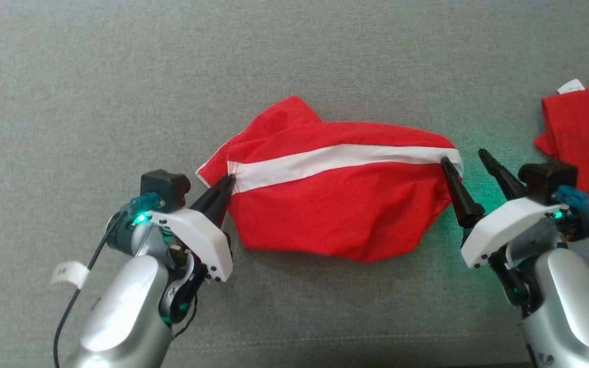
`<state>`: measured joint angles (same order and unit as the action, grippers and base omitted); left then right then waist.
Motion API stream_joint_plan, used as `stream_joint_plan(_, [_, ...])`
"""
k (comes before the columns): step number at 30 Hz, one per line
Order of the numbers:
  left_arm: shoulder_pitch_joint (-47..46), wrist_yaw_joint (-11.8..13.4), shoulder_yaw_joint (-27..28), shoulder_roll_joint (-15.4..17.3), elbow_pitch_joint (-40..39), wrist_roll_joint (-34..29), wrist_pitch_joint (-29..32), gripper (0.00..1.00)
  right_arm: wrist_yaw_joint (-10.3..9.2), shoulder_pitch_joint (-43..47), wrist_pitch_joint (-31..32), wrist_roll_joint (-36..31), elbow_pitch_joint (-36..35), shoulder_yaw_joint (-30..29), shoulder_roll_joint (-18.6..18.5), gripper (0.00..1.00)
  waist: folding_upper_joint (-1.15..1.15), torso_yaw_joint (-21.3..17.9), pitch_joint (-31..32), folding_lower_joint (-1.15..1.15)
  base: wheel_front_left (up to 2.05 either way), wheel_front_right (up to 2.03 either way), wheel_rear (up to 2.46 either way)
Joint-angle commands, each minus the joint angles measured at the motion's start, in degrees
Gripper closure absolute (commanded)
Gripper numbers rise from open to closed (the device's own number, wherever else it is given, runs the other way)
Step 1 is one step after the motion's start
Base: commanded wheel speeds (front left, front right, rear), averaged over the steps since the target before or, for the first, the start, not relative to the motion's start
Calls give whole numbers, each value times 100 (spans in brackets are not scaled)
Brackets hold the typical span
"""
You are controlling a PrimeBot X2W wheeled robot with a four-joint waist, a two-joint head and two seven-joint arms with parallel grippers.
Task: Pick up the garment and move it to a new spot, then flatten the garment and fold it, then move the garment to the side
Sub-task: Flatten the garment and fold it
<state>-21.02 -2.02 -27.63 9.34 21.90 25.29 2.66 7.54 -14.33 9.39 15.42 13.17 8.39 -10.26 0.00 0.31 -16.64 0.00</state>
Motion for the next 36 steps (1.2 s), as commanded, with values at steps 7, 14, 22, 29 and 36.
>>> stream_joint_plan(7, [-296, 37, 140, 155, -249, -22, -127, 100, -5, -333, 119, 255, 129, 321, -186, 100, 0, 53, -101, 0, 0, 0, 0])
stream_joint_plan(14, [-361, 168, 221, 276, -514, -188, -575, 100, -5, -379, -198, 247, -179, 267, -286, 100, 0, 24, 10, 0, 0, 0, 0])
stream_joint_plan(22, [-520, 492, 545, 675, -1632, -446, -885, 100, -5, -458, -161, 163, -1232, 34, -373, 100, 0, -21, 423, 0, 0, 0, 0])
stream_joint_plan(29, [-1046, 669, 850, 942, -2537, -599, -788, 100, -5, -814, 188, 235, -2069, -300, -421, 100, 0, -6, 802, 0, 0, 0, 0])
stream_joint_plan(36, [-1996, 636, 985, 1067, -2864, -634, -398, 100, -5, -1454, 682, 360, -2610, -463, -419, 100, 0, -37, 1240, 0, 0, 0, 0])
